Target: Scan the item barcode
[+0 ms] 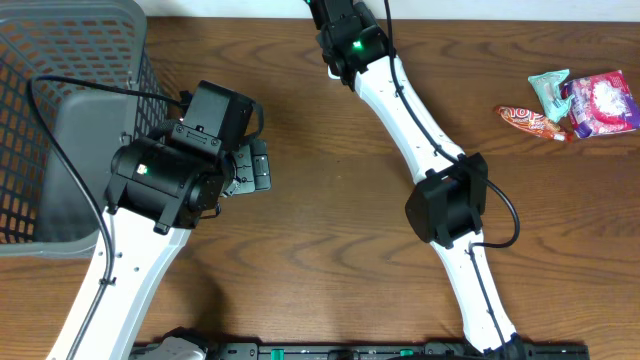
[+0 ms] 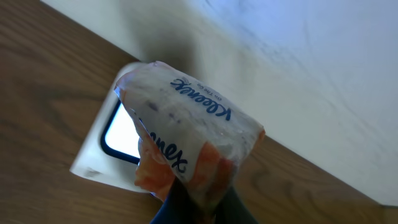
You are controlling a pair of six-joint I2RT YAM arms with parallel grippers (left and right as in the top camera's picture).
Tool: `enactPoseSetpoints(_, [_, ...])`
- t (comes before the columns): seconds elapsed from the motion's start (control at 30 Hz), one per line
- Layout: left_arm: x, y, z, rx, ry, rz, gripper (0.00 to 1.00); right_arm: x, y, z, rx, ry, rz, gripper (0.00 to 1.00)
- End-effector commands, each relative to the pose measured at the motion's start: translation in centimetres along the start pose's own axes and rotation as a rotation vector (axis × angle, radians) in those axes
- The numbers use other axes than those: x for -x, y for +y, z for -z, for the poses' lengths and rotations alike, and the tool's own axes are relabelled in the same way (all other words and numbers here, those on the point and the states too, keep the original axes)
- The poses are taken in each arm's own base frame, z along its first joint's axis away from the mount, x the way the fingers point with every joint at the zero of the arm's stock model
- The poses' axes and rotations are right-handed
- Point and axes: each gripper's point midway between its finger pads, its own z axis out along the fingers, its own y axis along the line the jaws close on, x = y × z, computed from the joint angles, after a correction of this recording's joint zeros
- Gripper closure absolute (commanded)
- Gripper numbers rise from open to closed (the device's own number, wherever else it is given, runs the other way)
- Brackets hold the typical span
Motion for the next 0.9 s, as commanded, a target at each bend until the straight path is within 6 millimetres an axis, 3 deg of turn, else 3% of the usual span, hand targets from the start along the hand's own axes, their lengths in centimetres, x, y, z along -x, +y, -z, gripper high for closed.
enactPoseSetpoints(0.0, [0.2,0.1,0.2,-0.001,-0.008,0.007,0.03,-0.8,-1.7,-0.4,-0.043,0.029,-0.034,0.99])
enactPoseSetpoints(0.1, [0.2,0.1,0.2,-0.001,-0.008,0.006,0.02,-1.5,-2.7,-0.6,-0.060,0.051,-0.154,0.99])
enactPoseSetpoints(0.23, [0.2,0.1,0.2,-0.001,-0.008,0.006,0.02,-4.4,-7.3,-1.2,-0.108,0.136,-0.280,0.99])
enactPoseSetpoints(0.33, [0.2,0.1,0.2,-0.001,-0.008,0.007,0.02,-9.6,-13.1,-1.8,-0.173,0.276,-0.377,0.99])
enactPoseSetpoints(0.43, [0.1,0.1,0.2,0.000,-0.007,0.007,0.02,-16.1,-18.6,-2.0,-0.238,0.444,-0.450,0.99])
enactPoseSetpoints(0.6, [0.1,0.1,0.2,0.000,-0.007,0.006,0.02,-25.0,-24.6,-1.0,-0.291,0.671,-0.496,0.98])
enactPoseSetpoints(0.73, [0.1,0.1,0.2,0.000,-0.007,0.006,0.02,-29.0,-27.4,-0.2,-0.339,0.750,-0.606,0.89])
enactPoseSetpoints(0.83, [0.2,0.1,0.2,-0.001,-0.008,0.007,0.02,-30.7,-28.7,0.0,-0.360,0.773,-0.654,0.80])
enactPoseSetpoints(0.87, [0.1,0.1,0.2,0.000,-0.007,0.007,0.02,-31.0,-29.0,0.1,-0.369,0.775,-0.671,0.73])
